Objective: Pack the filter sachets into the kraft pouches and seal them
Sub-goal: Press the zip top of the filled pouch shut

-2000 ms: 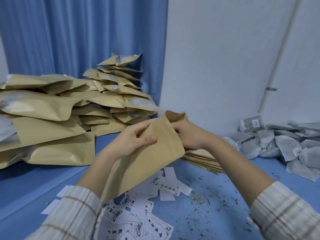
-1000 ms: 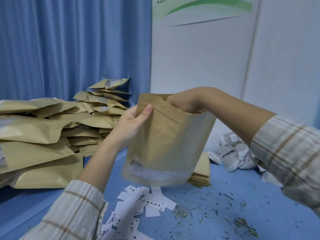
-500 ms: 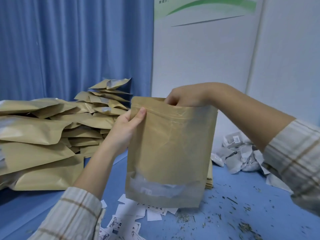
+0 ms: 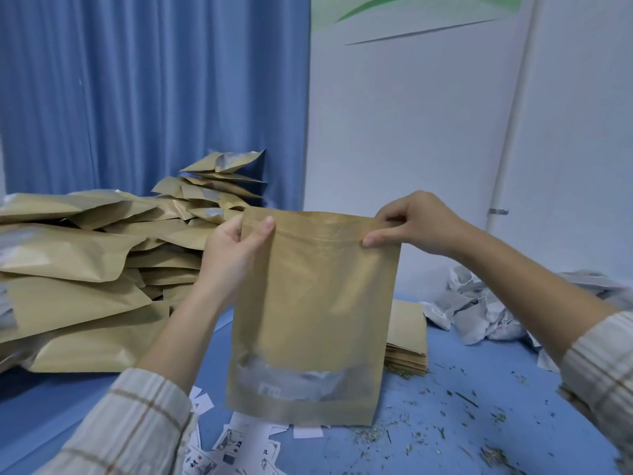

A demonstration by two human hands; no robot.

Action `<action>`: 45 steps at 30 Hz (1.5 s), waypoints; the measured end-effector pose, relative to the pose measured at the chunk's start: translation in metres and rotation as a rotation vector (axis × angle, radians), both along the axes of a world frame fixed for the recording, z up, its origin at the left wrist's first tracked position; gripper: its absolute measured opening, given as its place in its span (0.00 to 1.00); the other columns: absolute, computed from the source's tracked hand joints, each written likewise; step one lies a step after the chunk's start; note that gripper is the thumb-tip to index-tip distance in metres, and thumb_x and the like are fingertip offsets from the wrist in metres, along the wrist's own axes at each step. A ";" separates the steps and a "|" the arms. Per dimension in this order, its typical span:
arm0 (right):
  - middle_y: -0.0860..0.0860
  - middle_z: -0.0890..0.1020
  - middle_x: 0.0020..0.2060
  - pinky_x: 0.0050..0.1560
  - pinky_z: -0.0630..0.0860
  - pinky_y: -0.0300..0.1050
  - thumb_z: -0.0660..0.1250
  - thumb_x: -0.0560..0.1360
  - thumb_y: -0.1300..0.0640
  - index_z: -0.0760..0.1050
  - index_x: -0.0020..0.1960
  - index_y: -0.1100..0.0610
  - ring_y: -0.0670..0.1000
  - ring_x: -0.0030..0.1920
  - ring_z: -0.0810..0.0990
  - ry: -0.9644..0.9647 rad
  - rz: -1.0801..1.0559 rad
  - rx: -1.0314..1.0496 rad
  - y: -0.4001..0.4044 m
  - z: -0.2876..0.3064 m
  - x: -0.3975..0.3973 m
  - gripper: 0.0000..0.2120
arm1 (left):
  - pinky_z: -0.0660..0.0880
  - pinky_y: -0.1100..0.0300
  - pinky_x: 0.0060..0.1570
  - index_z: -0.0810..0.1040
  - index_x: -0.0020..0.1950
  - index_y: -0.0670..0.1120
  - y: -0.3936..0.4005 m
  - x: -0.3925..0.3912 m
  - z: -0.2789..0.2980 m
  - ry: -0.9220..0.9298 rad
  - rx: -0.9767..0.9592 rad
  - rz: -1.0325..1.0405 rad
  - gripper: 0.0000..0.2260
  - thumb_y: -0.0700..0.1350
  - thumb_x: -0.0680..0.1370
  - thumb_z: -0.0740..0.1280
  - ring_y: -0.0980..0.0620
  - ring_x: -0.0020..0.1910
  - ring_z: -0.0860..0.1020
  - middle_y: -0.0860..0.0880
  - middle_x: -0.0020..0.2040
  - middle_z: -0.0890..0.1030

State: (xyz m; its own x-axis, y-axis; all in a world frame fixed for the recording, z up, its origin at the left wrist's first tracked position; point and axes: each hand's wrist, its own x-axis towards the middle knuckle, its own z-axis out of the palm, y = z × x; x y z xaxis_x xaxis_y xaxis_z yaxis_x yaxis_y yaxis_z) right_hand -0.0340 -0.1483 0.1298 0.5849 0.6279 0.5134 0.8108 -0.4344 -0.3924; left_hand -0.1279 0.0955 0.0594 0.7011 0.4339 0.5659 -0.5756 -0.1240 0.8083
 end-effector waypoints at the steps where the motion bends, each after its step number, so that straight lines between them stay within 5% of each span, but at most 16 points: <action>1: 0.44 0.70 0.23 0.26 0.60 0.32 0.75 0.57 0.40 0.80 0.31 0.53 0.42 0.27 0.65 0.015 -0.001 0.069 -0.001 -0.001 0.001 0.17 | 0.74 0.69 0.36 0.76 0.41 0.48 0.001 0.002 0.000 -0.001 0.006 0.106 0.06 0.47 0.77 0.67 0.61 0.35 0.77 0.53 0.38 0.80; 4: 0.43 0.79 0.28 0.32 0.67 0.27 0.78 0.61 0.50 0.82 0.35 0.48 0.39 0.30 0.73 0.091 0.029 0.235 -0.001 -0.010 0.006 0.06 | 0.73 0.61 0.49 0.77 0.49 0.40 0.008 0.013 -0.010 0.036 -0.025 0.257 0.12 0.50 0.76 0.69 0.57 0.44 0.76 0.49 0.45 0.78; 5: 0.44 0.79 0.28 0.34 0.69 0.28 0.78 0.62 0.52 0.82 0.39 0.47 0.39 0.31 0.74 0.106 0.050 0.260 0.000 -0.014 0.008 0.08 | 0.73 0.57 0.52 0.76 0.54 0.35 0.007 0.016 -0.014 0.053 -0.052 0.260 0.17 0.49 0.76 0.69 0.53 0.48 0.76 0.45 0.48 0.79; 7: 0.50 0.77 0.28 0.36 0.69 0.31 0.78 0.64 0.54 0.78 0.52 0.42 0.43 0.31 0.74 0.126 0.045 0.241 0.002 -0.020 0.013 0.20 | 0.73 0.64 0.46 0.77 0.47 0.39 0.003 0.018 -0.023 0.045 -0.079 0.270 0.11 0.48 0.77 0.69 0.58 0.42 0.76 0.52 0.42 0.81; 9: 0.47 0.78 0.32 0.39 0.69 0.28 0.77 0.66 0.52 0.70 0.62 0.40 0.42 0.36 0.76 0.112 -0.045 0.104 0.004 -0.020 0.016 0.28 | 0.70 0.67 0.38 0.75 0.39 0.44 -0.003 0.017 -0.028 0.034 -0.040 0.293 0.09 0.46 0.77 0.68 0.60 0.34 0.73 0.55 0.33 0.77; 13: 0.39 0.78 0.52 0.47 0.66 0.27 0.72 0.68 0.44 0.75 0.60 0.42 0.40 0.54 0.74 0.003 -0.092 -0.227 0.025 -0.010 0.008 0.20 | 0.69 0.58 0.41 0.77 0.44 0.44 -0.010 0.017 -0.031 0.009 0.021 0.287 0.07 0.47 0.77 0.68 0.51 0.36 0.71 0.44 0.36 0.74; 17: 0.42 0.77 0.57 0.55 0.68 0.36 0.73 0.65 0.40 0.72 0.63 0.41 0.43 0.58 0.74 0.072 -0.022 -0.322 0.049 0.001 -0.003 0.27 | 0.72 0.66 0.39 0.78 0.44 0.48 -0.012 0.010 -0.033 -0.047 0.032 0.269 0.03 0.46 0.77 0.68 0.57 0.36 0.75 0.51 0.36 0.80; 19: 0.41 0.77 0.55 0.52 0.68 0.36 0.74 0.63 0.39 0.71 0.59 0.36 0.42 0.54 0.75 0.143 0.023 -0.327 0.052 0.004 -0.008 0.26 | 0.71 0.71 0.37 0.78 0.43 0.51 -0.011 0.006 -0.032 -0.061 0.051 0.261 0.03 0.45 0.77 0.68 0.62 0.34 0.75 0.60 0.33 0.80; 22: 0.38 0.78 0.34 0.36 0.66 0.31 0.74 0.64 0.40 0.77 0.38 0.38 0.37 0.36 0.75 0.044 0.046 -0.328 0.056 0.003 -0.006 0.08 | 0.70 0.72 0.34 0.77 0.42 0.49 -0.011 0.003 -0.030 -0.076 0.033 0.233 0.05 0.45 0.77 0.67 0.64 0.31 0.74 0.61 0.31 0.78; 26: 0.41 0.68 0.19 0.24 0.60 0.31 0.75 0.64 0.42 0.73 0.24 0.48 0.40 0.24 0.68 0.017 -0.009 -0.385 0.058 0.001 -0.004 0.17 | 0.68 0.69 0.34 0.77 0.41 0.46 -0.014 0.001 -0.030 -0.087 0.046 0.179 0.07 0.46 0.77 0.68 0.61 0.30 0.70 0.59 0.29 0.73; 29: 0.41 0.71 0.20 0.25 0.62 0.28 0.76 0.64 0.44 0.75 0.25 0.43 0.39 0.26 0.70 -0.005 0.012 -0.356 0.058 0.001 -0.008 0.13 | 0.71 0.70 0.34 0.79 0.43 0.48 -0.014 -0.001 -0.028 -0.071 0.028 0.146 0.05 0.46 0.77 0.67 0.62 0.31 0.74 0.58 0.30 0.78; 31: 0.39 0.79 0.31 0.35 0.67 0.27 0.76 0.64 0.44 0.79 0.36 0.40 0.38 0.36 0.76 0.013 0.040 -0.319 0.058 0.001 -0.009 0.06 | 0.75 0.66 0.39 0.80 0.45 0.48 -0.012 -0.001 -0.026 -0.032 -0.002 0.138 0.04 0.46 0.77 0.67 0.59 0.37 0.79 0.55 0.36 0.82; 33: 0.39 0.81 0.42 0.44 0.70 0.31 0.75 0.65 0.43 0.78 0.47 0.40 0.39 0.46 0.77 0.023 0.061 -0.285 0.058 0.002 -0.010 0.13 | 0.76 0.63 0.40 0.79 0.45 0.48 -0.009 0.000 -0.026 -0.002 -0.014 0.171 0.04 0.47 0.77 0.68 0.57 0.38 0.80 0.54 0.37 0.83; 36: 0.42 0.80 0.45 0.42 0.69 0.34 0.74 0.66 0.43 0.73 0.53 0.42 0.41 0.47 0.77 0.064 0.034 -0.241 0.060 0.000 -0.013 0.18 | 0.76 0.62 0.39 0.78 0.44 0.48 -0.010 -0.001 -0.026 0.007 -0.022 0.188 0.04 0.47 0.76 0.69 0.56 0.37 0.80 0.54 0.36 0.83; 42: 0.43 0.78 0.32 0.32 0.67 0.35 0.73 0.67 0.46 0.79 0.39 0.47 0.41 0.35 0.75 -0.013 -0.056 -0.318 0.066 0.004 -0.020 0.07 | 0.70 0.60 0.39 0.77 0.48 0.35 -0.012 -0.004 -0.024 0.015 -0.076 0.140 0.17 0.50 0.75 0.70 0.52 0.35 0.75 0.48 0.35 0.79; 45: 0.41 0.76 0.27 0.29 0.66 0.31 0.73 0.67 0.44 0.78 0.35 0.46 0.40 0.31 0.74 -0.006 -0.055 -0.326 0.064 0.007 -0.022 0.08 | 0.71 0.61 0.38 0.79 0.46 0.41 -0.013 -0.005 -0.022 0.035 -0.183 0.119 0.10 0.48 0.74 0.71 0.56 0.33 0.75 0.54 0.30 0.79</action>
